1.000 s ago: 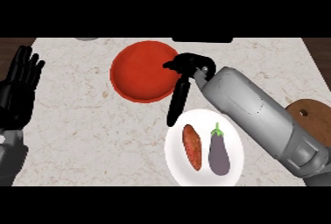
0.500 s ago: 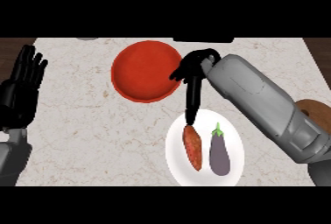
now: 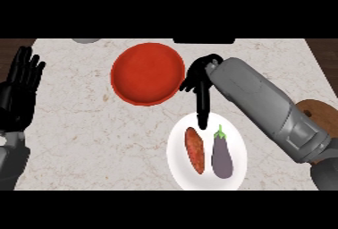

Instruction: Pick the eggplant from the plate and place it in the bowl

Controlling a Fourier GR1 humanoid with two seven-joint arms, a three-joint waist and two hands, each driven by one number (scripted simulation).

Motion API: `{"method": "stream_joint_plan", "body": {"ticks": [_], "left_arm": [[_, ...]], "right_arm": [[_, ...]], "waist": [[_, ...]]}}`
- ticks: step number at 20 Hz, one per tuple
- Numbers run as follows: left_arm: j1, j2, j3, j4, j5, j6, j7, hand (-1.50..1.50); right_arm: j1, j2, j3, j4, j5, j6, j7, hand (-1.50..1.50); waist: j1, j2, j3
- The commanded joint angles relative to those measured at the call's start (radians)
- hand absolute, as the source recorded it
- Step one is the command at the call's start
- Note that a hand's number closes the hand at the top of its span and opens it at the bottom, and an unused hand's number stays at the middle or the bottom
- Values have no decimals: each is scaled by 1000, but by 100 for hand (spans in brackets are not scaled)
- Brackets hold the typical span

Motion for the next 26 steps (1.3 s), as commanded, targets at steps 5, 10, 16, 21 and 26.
{"method": "stream_joint_plan", "body": {"ticks": [5, 10, 16, 21, 26], "left_arm": [[46, -50, -6, 22, -45, 5, -74, 0], [67, -13, 40, -30, -14, -16, -9, 0], [61, -32, 49, 12, -32, -45, -40, 0], [36, -10, 97, 36, -9, -106, -36, 0], [47, -23, 105, -15, -22, -95, 13, 0]], "right_arm": [[32, -13, 22, 33, 6, 107, 113, -150], [151, -10, 71, -71, 73, 43, 103, -150], [242, -65, 62, -133, 159, 54, 47, -150], [314, -52, 4, -230, 188, 25, 63, -150], [277, 10, -46, -149, 251, 69, 51, -150]], "waist": [[-18, -2, 0], [-26, -9, 1], [-24, -6, 1], [-26, -6, 1], [-14, -3, 1]]}}
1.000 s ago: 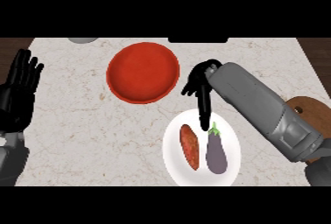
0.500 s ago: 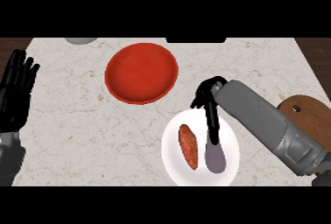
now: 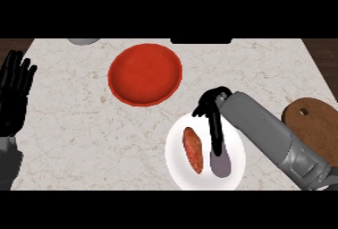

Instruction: Pick the eggplant from the plate and place it in the bowl

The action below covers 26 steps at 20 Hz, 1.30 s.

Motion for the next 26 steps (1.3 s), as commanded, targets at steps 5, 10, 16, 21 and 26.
{"method": "stream_joint_plan", "body": {"ticks": [5, 10, 16, 21, 26], "left_arm": [[-25, -17, 16, 21, -33, -3, 6, 0], [-18, 1, 22, -71, -33, 3, 112, 0], [-49, -45, 15, 17, -53, -7, 28, 0], [-29, -45, 23, 50, -65, -25, -18, 0], [12, -18, 64, -7, -12, -86, 5, 0]], "right_arm": [[106, -21, -33, -70, 71, 46, 78, -150], [116, 29, -47, -52, 119, 31, 78, -150], [209, 25, -6, -92, 169, 7, 77, -150], [209, 24, -4, -75, 177, 10, 93, -150], [244, -21, -23, -105, 292, 7, -92, 150]], "waist": [[-6, -1, 0], [1, -1, 0], [-6, 1, 0], [-3, 2, -1], [8, 2, 1]]}}
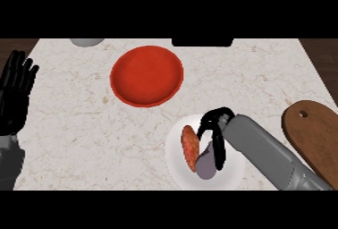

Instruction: Pick the eggplant from the plate and place it in the bowl

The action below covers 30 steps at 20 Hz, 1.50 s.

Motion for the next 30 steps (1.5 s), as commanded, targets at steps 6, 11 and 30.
{"method": "stream_joint_plan", "body": {"ticks": [6, 11, 30], "left_arm": [[-16, -28, -4, -2, -22, 8, 20, 0], [-36, -31, 8, 2, -37, 14, 18, 0], [-67, -32, -16, -9, -24, -14, 24, 0]], "right_arm": [[78, -25, -13, 14, 208, -16, -111, 150], [92, -12, -53, -7, 271, -27, -145, 150], [-156, -586, -323, 138, 593, -699, -1225, 150]], "waist": [[-6, 26, 4], [-6, 26, 4], [54, 66, 12]]}}
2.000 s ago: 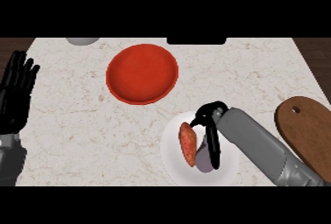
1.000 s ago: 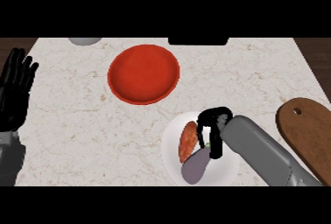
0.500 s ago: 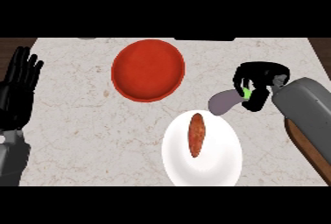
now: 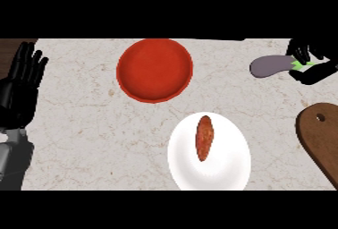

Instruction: Pick the eggplant from the plate and place it in the bowl

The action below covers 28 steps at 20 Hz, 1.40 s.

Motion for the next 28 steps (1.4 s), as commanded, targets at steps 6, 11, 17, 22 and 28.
{"method": "stream_joint_plan", "body": {"ticks": [6, 11, 17, 22, 28], "left_arm": [[7, -23, -28, 11, -26, 3, -20, 0], [-12, -7, 1, 63, -13, -18, -37, 0], [-9, -15, -16, 16, -25, -3, 13, 0], [-12, 4, 22, 68, -7, -34, -17, 0], [-2, -14, 21, 49, -30, -3, -8, 0]], "right_arm": [[-142, -24, -162, 246, -66, -95, -461, 150], [-263, 75, -237, 360, -150, 14, -520, 150], [-451, 155, -244, 465, -147, 174, -485, 150], [-568, 306, -258, 502, -144, 171, -333, 150], [-595, 409, -228, 532, -86, 179, -318, 150]], "waist": [[20, -10, -6], [0, -17, -10], [0, -24, -11], [-21, -28, -12], [-32, -32, -11]]}}
